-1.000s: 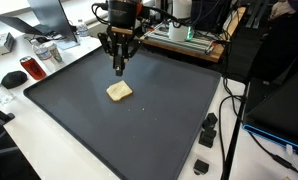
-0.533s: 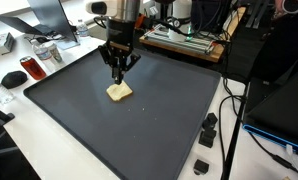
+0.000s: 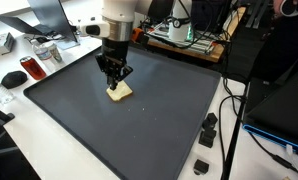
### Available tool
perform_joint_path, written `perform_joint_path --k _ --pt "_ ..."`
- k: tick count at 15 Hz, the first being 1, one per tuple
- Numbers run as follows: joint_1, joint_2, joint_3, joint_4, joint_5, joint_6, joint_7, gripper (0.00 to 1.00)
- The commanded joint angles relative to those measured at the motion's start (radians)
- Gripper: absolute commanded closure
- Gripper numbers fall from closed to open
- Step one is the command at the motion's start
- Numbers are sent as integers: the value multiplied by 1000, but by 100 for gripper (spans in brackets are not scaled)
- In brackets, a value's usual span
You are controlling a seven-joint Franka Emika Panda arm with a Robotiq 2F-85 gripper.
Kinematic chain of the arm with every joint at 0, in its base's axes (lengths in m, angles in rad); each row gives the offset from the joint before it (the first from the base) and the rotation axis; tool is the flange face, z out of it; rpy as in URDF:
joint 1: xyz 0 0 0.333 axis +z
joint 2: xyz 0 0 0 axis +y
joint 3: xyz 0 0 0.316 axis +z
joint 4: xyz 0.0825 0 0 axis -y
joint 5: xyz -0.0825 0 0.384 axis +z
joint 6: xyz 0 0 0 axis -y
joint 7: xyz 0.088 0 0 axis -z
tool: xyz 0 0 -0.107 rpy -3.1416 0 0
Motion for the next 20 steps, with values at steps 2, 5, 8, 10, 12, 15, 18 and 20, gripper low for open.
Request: perform_joint_path --k 2,5,8,10,12,15,18,20 --pt "41 54 -56 35 -71 -45 95 95" --pt "53 69 -64 32 -80 -87 119 95" --pt "64 75 -56 26 -85 -121 121 95" --pt "73 83 -52 31 -85 -142 130 95" --pt "80 87 -41 39 -75 -163 129 95" --pt "100 97 -33 80 -75 -205 144 95" --pt "97 116 -2 156 -42 -291 121 95" --pt "83 136 21 217 -22 -351 94 95"
